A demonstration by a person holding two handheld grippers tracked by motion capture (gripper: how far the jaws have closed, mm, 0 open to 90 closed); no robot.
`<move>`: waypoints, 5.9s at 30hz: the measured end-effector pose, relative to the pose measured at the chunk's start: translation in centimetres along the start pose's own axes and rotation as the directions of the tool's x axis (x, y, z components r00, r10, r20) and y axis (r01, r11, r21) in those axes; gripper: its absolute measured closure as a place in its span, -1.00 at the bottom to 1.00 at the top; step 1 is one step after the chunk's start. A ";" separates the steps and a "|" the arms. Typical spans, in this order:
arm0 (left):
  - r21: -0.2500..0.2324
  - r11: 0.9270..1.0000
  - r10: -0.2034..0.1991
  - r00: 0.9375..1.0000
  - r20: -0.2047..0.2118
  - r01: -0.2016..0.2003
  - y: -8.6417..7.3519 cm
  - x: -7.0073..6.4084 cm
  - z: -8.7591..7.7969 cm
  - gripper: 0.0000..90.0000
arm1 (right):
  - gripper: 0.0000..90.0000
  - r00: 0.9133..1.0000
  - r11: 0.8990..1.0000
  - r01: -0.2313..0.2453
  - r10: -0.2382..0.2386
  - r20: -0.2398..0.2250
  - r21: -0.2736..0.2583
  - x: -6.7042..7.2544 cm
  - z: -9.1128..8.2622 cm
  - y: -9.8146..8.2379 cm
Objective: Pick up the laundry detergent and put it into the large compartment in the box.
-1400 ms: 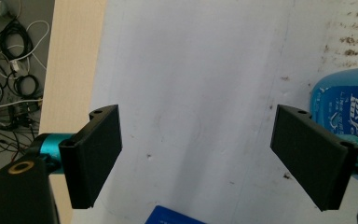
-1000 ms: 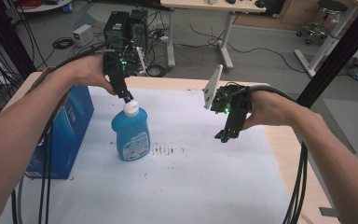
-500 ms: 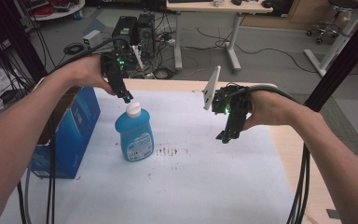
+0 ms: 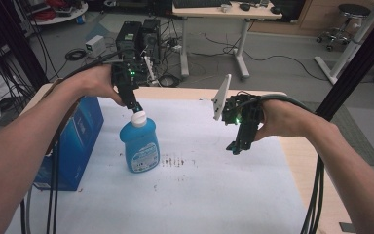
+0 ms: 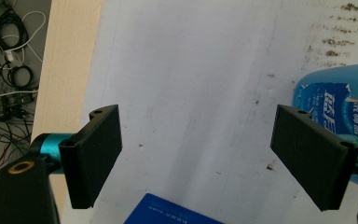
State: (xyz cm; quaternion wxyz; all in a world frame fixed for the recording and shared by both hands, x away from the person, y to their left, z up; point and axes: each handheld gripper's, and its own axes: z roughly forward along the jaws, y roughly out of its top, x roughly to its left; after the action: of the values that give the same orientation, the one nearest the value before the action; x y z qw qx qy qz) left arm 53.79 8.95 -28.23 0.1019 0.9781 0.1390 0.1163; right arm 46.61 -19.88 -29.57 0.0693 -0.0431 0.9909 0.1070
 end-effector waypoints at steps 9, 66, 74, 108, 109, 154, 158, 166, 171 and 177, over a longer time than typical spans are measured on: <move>-0.030 0.999 -0.032 0.999 -0.003 0.032 -1.0 0.5 -0.8 -0.63 | -0.73 1.000 1.000 -0.006 0.006 0.002 0.021 0.1 0.1 0.0; -0.086 0.996 -0.025 0.997 0.069 0.031 -2.4 -5.6 -8.0 -0.63 | -0.73 1.000 0.999 -0.005 0.005 0.014 0.047 0.9 -0.4 0.3; -0.052 0.995 -0.077 0.994 0.079 0.081 -1.9 -6.7 -7.4 -0.63 | -0.73 1.000 0.999 0.003 -0.003 0.015 0.052 0.9 -0.4 0.5; 0.051 0.978 -0.208 0.974 0.089 0.204 0.5 -9.4 -3.7 -0.63 | -0.73 1.000 0.999 0.005 -0.006 0.022 0.048 1.0 -0.5 0.5; 0.052 0.977 -0.213 0.973 0.092 0.209 0.5 -9.4 -3.6 -0.63 | -0.73 1.000 0.999 0.004 -0.006 0.022 0.047 1.0 -0.4 0.5; 0.074 0.961 -0.271 0.959 0.080 0.266 1.1 -9.9 -1.7 -0.49 | -0.73 1.000 0.998 0.017 -0.019 0.023 0.054 1.2 -0.3 0.8; 0.072 0.961 -0.273 0.959 0.083 0.267 1.2 -9.9 -1.7 -0.45 | -0.73 1.000 0.998 0.019 -0.020 0.023 0.057 1.2 -0.3 0.7; 0.071 0.963 -0.265 0.960 0.088 0.260 1.2 -9.9 -1.8 -0.39 | -0.73 1.000 0.998 0.020 -0.021 0.020 0.061 1.2 -0.1 0.8; 0.072 0.963 -0.266 0.960 0.089 0.261 1.2 -10.0 -1.8 -0.34 | -0.73 1.000 0.998 0.016 -0.017 0.022 0.063 1.2 -0.1 0.8; 0.069 0.963 -0.267 0.960 0.084 0.261 1.1 -9.9 -1.8 -0.29 | -0.73 1.000 0.998 0.017 -0.018 0.022 0.062 1.2 -0.2 0.7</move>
State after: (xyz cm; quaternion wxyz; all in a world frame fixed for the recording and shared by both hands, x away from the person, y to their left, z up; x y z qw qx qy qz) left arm 44.36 5.26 -28.18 0.0947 0.9577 0.2667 0.0520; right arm 45.33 -19.31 -29.42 0.0829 -0.0484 0.9925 0.0763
